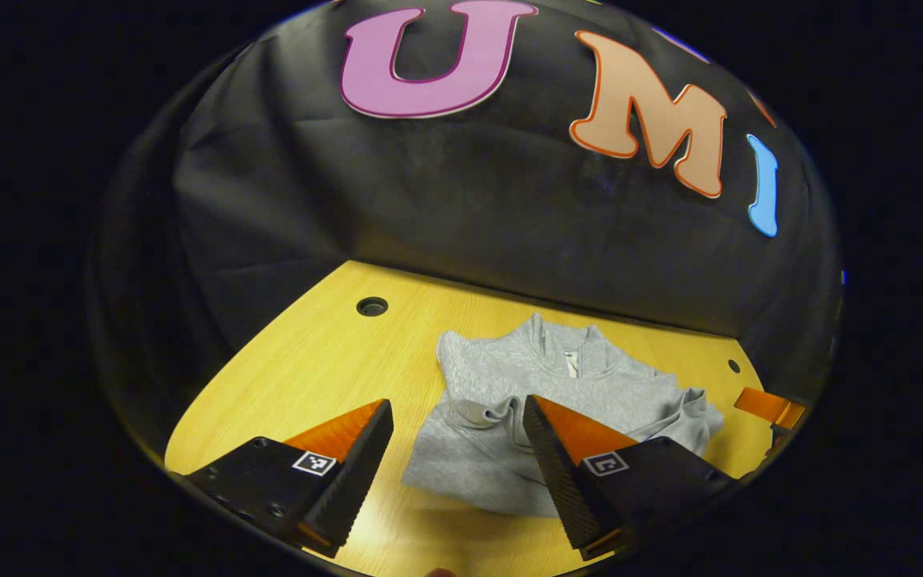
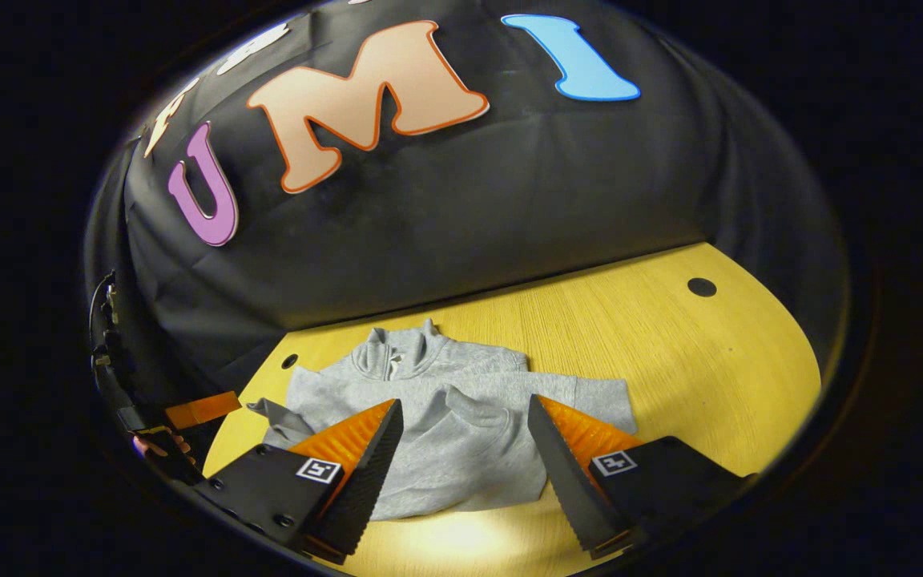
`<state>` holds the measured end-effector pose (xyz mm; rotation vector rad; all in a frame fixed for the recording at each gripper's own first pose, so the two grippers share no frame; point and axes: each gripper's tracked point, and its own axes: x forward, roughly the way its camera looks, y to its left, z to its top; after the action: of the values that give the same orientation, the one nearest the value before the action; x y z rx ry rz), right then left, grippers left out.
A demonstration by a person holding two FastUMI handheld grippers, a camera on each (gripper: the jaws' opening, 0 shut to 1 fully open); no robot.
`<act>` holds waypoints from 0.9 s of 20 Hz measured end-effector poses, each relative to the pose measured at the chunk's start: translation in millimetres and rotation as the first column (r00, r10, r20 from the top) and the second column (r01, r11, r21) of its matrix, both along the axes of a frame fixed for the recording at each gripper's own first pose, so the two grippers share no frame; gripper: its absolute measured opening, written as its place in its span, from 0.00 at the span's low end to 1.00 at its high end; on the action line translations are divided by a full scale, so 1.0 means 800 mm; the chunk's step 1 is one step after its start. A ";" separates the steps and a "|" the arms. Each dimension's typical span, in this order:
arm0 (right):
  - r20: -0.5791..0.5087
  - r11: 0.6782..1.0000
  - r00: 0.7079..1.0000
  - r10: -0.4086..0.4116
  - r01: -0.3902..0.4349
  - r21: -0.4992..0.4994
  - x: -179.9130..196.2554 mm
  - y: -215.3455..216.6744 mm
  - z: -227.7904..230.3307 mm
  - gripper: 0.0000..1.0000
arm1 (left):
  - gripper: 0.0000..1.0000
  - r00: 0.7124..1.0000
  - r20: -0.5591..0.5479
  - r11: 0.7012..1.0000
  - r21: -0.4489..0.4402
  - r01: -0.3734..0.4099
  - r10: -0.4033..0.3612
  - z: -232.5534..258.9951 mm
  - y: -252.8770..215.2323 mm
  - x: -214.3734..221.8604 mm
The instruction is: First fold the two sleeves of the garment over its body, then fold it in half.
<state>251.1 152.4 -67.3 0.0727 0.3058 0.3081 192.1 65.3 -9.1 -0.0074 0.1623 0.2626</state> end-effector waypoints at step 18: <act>0.032 0.994 0.998 0.062 -0.059 -0.094 -0.252 0.032 -0.038 0.98 | 0.95 0.977 -0.098 0.971 0.129 0.202 -0.190 -0.052 -0.054 -0.212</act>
<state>49.6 178.3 -97.6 -0.0338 0.2874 0.3545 22.7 21.7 -50.5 0.1568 0.2277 0.0760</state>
